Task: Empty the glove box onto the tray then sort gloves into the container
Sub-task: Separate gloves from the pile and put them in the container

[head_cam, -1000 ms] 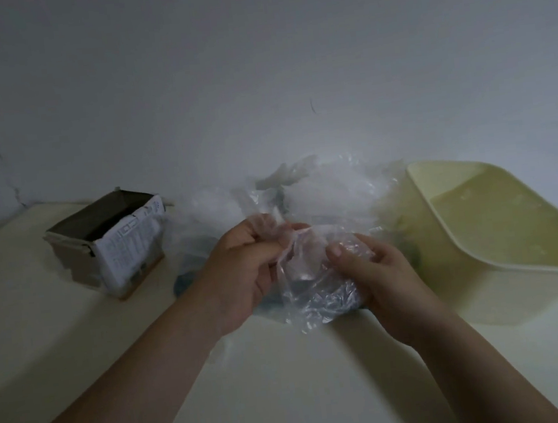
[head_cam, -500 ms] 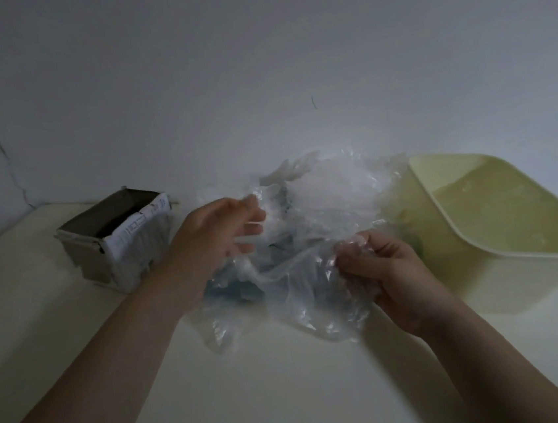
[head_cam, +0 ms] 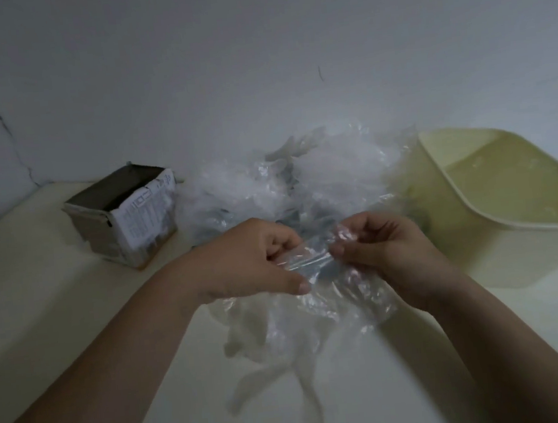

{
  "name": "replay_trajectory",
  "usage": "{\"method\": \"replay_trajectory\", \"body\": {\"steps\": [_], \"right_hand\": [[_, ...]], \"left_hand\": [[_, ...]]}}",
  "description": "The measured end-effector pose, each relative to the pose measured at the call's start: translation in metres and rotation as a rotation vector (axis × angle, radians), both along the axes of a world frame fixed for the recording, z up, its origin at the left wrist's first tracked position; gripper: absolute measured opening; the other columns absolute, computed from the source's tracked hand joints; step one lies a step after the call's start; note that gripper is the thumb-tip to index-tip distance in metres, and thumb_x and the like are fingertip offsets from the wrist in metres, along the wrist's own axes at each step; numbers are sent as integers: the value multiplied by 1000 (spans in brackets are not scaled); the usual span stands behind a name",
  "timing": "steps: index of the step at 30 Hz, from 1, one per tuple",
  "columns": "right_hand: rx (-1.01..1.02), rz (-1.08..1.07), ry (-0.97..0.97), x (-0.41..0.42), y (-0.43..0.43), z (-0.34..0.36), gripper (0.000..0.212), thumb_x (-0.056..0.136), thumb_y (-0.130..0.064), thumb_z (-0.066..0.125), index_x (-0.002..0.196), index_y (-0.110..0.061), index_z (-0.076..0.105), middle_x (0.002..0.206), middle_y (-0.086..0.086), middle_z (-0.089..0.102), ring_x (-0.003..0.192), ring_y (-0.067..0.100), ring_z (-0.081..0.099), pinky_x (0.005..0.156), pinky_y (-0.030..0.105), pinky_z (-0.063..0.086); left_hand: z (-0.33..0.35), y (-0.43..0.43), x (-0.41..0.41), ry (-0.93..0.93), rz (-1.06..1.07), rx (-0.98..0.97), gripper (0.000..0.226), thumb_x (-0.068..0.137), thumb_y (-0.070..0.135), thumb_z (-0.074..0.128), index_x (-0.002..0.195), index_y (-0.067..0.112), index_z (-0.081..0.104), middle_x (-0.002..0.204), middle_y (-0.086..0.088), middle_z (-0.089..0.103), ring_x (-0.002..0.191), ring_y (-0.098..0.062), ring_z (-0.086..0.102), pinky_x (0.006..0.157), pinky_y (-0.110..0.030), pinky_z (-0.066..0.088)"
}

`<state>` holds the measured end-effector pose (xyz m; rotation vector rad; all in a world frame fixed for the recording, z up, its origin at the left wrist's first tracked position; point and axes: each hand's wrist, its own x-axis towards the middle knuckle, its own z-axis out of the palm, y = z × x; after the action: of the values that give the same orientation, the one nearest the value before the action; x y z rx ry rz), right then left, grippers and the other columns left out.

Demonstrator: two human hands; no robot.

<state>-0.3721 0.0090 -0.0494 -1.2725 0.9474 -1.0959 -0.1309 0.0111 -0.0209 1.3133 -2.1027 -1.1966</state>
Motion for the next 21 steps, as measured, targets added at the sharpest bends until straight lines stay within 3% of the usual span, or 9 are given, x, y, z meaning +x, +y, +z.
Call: {"method": "replay_trajectory", "body": {"steps": [2,5,8,10,12,14,16,18,21], "right_hand": [[15,-70,-98,-2,-3,-1,19,70,-4,83,88,-8,77,81,22,69,68,27,61,74,38,49],[-3,8,-61,-1,-2,-1,29,67,-5,85,95,-9,78,87,25,72,80,37,60,81,51,46],[15,124,18,3,6,1,36,66,-7,85,100,-9,77,83,21,76,71,29,69,73,37,56],[-4,114,72,6,6,-1,32,71,-10,84,102,-8,77,78,20,76,55,22,63,56,26,50],[-62,-4,96,6,2,-4,27,76,-29,81,99,-15,80,73,11,74,54,21,53,56,28,41],[-51,-69,49,2,-3,-7,46,81,-56,73,107,-19,79,85,7,76,68,28,57,67,34,43],[73,148,-109,-1,-5,-5,80,82,-77,58,130,-15,69,121,15,73,107,36,68,89,44,49],[131,336,-191,0,-1,-1,102,74,-87,55,142,-11,60,142,19,61,134,38,56,111,55,40],[138,383,-193,5,5,-3,97,72,-82,65,139,-13,62,145,20,59,136,35,55,111,54,42]], "left_hand": [[3,2,8,-89,-29,51,36,73,37,94,81,18,65,66,5,51,60,-13,46,57,-27,36],[1,3,4,-18,16,69,63,65,61,91,94,8,69,75,2,53,70,-12,50,69,-32,37],[-2,6,-8,116,36,150,48,69,49,92,102,17,78,82,-1,73,74,-10,64,74,-32,47],[-5,10,-13,74,2,161,36,79,40,89,99,12,77,80,-11,76,70,-17,69,69,-35,53],[-4,10,-9,75,59,119,25,85,35,84,91,11,76,69,-11,72,59,-17,63,56,-29,50],[2,7,-4,188,172,60,19,88,29,82,84,12,74,65,-13,67,53,-19,55,50,-26,45],[6,4,-1,393,280,42,18,84,28,82,82,12,74,72,-17,66,60,-25,53,56,-28,48],[6,2,-2,564,350,38,14,83,27,81,79,15,75,72,-14,68,60,-26,56,55,-25,50],[0,5,-12,599,396,1,12,89,21,79,78,15,76,72,-12,69,56,-20,58,49,-21,43]]}}
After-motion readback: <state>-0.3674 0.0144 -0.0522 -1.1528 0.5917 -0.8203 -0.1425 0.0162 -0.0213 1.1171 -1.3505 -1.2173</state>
